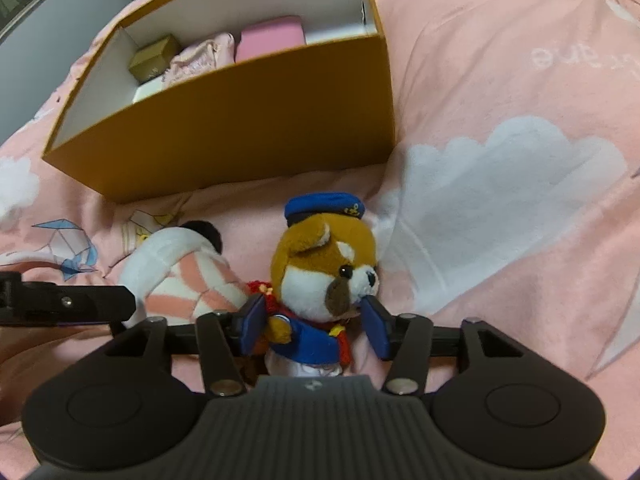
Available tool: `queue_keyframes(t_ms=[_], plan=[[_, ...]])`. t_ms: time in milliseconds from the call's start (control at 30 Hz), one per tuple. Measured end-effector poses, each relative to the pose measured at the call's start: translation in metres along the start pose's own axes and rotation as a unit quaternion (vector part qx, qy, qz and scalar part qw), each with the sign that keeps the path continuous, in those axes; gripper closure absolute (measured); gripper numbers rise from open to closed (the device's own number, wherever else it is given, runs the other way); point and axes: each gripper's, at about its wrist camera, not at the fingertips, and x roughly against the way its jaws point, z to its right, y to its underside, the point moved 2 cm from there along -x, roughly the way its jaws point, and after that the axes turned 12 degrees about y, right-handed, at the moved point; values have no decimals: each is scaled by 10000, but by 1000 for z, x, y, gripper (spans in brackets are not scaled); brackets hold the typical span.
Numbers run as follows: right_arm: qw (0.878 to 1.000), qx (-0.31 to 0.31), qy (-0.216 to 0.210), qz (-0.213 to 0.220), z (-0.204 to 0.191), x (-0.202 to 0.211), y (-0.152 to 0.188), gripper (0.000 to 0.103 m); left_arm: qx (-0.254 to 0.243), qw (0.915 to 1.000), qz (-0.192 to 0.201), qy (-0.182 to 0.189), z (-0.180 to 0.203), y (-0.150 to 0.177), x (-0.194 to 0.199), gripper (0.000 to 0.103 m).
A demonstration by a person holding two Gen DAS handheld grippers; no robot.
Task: Organize objects
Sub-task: 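Lift both plushes and carry them toward the orange box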
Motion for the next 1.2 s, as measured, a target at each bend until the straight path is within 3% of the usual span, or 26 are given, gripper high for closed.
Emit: queue_keyframes(t_ms=[133,333,500,667,867,900,1200], plan=[[9999,10,-31,-117,0,-10,-1,44,548,9984,18,101,-11,-2,-9,15],[9999,55,-19,-109,-2,-11,0,46,1119,9934,216,105,-18,-8,-20,7],[9998,56,28,-179,-3,-15,-1,45,1255,9915,335,6,-17,-11,-27,6],[9998,55,54,-173,-3,-17,-2,50,1570,9864,372,312,-25,-12,-35,10],[9999,128,24,-58,-4,-3,0,57,1118,9928,355,241,-14,-11,-21,15],[9999,152,24,-18,-4,1,-1,66,1025,9939,336,240,-12,-10,-17,15],[9994,150,-56,304,5,30,-9,67,-458,9982,361,-126,21,-6,12,16]])
